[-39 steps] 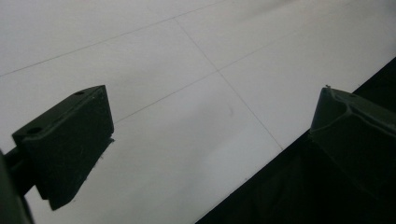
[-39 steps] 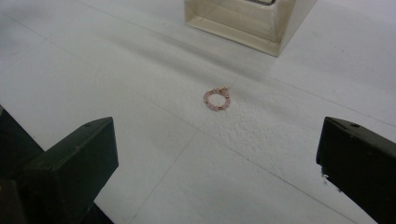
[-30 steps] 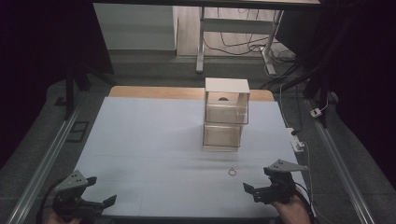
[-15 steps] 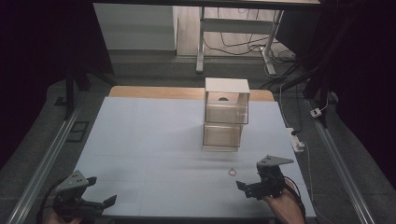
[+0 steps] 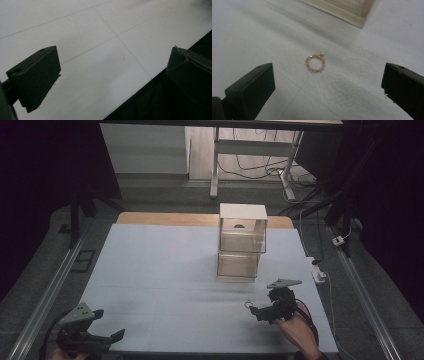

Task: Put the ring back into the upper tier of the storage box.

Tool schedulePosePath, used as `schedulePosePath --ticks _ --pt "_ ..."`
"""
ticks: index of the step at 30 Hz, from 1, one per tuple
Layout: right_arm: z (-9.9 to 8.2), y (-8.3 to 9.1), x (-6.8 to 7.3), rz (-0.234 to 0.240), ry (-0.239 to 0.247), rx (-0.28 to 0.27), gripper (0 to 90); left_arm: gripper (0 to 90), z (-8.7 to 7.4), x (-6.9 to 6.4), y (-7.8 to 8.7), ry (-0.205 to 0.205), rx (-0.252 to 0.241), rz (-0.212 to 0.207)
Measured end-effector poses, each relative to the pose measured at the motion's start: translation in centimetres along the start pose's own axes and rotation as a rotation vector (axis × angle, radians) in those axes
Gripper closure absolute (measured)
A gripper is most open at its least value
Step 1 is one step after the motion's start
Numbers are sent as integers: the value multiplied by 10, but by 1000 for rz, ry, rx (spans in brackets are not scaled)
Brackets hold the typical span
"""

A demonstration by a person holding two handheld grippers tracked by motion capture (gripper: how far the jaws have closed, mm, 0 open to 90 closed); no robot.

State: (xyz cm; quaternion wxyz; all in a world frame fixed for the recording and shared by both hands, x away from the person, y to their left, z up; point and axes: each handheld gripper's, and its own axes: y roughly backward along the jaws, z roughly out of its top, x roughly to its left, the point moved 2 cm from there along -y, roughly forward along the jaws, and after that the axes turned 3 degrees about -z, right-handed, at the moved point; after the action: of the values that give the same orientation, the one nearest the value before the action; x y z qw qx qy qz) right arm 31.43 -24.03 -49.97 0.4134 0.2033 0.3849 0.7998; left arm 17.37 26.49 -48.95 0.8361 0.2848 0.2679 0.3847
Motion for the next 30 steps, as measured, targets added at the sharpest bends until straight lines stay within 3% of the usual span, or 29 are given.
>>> schedulePosePath --ticks 14,27,29,30 --pt "10 -31 -13 -55 27 43 0 0 0 -2 -2 -7 11 4" --pt "9 -53 -19 -91 52 125 5 0 0 -2 -2 -11 16 5" --pt "10 -50 -17 -82 71 123 106 0 0 -2 -2 -12 19 6" --pt "10 -50 -17 -82 71 123 106 0 0 -2 -2 -12 19 6"
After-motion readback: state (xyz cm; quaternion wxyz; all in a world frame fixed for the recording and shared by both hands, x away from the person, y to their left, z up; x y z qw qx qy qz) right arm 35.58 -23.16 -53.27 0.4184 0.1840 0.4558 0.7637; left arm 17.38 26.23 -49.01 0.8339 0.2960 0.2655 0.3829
